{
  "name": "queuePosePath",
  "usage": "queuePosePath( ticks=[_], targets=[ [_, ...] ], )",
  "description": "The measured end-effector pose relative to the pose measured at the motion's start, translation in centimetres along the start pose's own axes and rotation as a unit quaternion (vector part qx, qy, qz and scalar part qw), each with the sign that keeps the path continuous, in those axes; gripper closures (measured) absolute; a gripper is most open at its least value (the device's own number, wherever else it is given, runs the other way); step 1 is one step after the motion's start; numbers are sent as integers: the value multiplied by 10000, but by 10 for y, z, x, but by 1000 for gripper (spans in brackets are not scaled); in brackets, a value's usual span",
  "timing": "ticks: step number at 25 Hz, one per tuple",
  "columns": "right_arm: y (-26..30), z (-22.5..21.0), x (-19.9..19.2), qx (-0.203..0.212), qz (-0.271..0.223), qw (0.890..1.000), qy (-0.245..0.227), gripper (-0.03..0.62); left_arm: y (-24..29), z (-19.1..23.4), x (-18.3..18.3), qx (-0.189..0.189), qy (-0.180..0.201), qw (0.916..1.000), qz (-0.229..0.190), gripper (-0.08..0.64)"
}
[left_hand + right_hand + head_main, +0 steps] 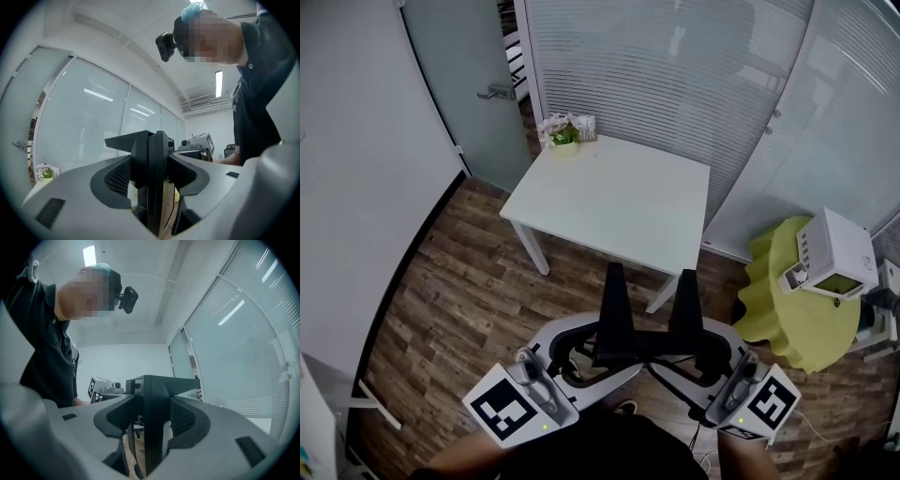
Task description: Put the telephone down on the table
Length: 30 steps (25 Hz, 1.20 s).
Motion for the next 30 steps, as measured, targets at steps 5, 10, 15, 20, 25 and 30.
queuePosePath(
  ticks=[5, 10, 15, 20, 25, 30],
  targets=[
    [43, -15, 0, -115, -1, 9999, 0, 356, -13, 45, 4, -101, 52, 9999, 6, 313],
    [90, -23, -2, -207, 16, 9998, -17, 356, -31, 90, 9, -206, 71, 9998, -36, 313],
    [127, -32, -6, -264, 41, 9996, 19, 356, -45, 127, 9, -268, 17, 9996, -31, 313],
    [160, -34, -12, -302, 64, 9995, 75, 356, -62, 156, 7, -282, -92, 9995, -47, 313],
    [185, -40, -16, -328, 83, 9994, 122, 356, -72, 181, 5, -297, -125, 9995, 10, 313],
    [202, -57, -19, -255, 167, 9994, 173, 356, -70, 202, 1, -208, -227, 9995, -35, 313]
  ],
)
Point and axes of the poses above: the fingertips, and each gripper's own axes: y forward along the fingers, z to its left, x out of its top, the point moved 4 cm from there along -y, backward along the fingers, and after that the axes turned 3 degrees about -x, right-handed, at the moved point
